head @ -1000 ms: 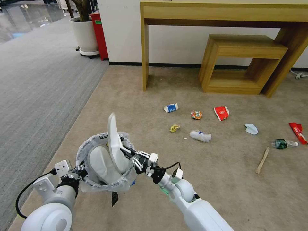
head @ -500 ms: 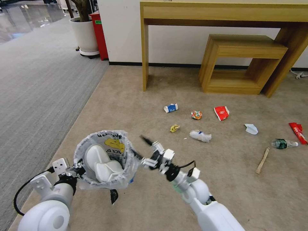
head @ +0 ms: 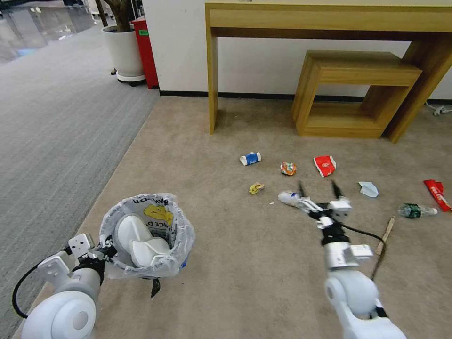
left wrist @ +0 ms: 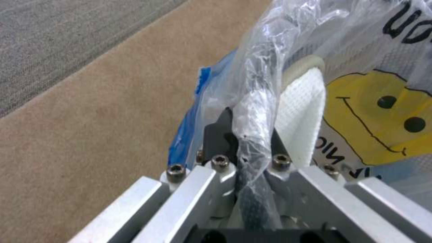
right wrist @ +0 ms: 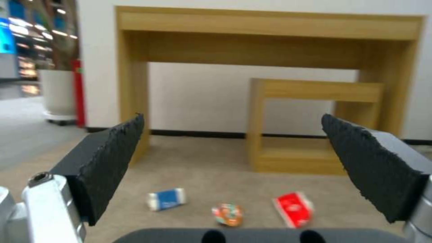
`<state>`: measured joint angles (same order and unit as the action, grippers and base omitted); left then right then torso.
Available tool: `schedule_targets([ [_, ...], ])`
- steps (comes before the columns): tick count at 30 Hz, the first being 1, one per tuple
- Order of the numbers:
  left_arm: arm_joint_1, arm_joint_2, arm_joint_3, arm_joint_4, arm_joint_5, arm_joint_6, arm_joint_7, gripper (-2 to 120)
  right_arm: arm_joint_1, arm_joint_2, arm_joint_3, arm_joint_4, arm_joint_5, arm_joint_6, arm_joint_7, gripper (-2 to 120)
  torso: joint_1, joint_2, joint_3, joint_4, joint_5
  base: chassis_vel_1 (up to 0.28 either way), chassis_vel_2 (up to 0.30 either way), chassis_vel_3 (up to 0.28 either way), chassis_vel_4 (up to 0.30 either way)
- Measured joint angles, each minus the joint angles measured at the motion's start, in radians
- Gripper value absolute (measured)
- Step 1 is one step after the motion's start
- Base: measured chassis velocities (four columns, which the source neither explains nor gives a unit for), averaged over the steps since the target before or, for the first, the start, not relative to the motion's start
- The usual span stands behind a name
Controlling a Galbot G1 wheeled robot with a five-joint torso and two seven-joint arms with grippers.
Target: Pick up the trash bin and place the garbage on the floor into it.
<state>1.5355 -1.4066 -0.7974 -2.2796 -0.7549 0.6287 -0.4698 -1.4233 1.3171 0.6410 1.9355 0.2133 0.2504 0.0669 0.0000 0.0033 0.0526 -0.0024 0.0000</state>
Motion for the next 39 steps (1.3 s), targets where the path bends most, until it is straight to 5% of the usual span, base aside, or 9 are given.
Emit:
schedule_targets([
  [8,-0.002,0.01,-0.029,0.014,0.036,-0.045,0.033,1,-0.057,0.01,0.089,0.013,0.011,0.016,-0.008,100,0.0,0.0,0.0,0.0,0.0,0.0,0.0,0.0,0.0],
  [15,0.014,0.028,-0.062,-0.014,0.078,-0.119,0.08,1,-0.056,0.024,0.07,-0.015,-0.004,0.033,-0.006,100,0.0,0.0,0.0,0.0001,0.0002,0.0,0.0,0.0,0.0],
  [39,0.06,0.034,-0.082,-0.046,0.07,-0.121,0.061,1,-0.052,0.06,0.036,-0.022,-0.015,0.06,-0.01,100,0.0,0.0,0.0,0.0001,-0.0001,-0.052,0.053,0.054,-0.05],
])
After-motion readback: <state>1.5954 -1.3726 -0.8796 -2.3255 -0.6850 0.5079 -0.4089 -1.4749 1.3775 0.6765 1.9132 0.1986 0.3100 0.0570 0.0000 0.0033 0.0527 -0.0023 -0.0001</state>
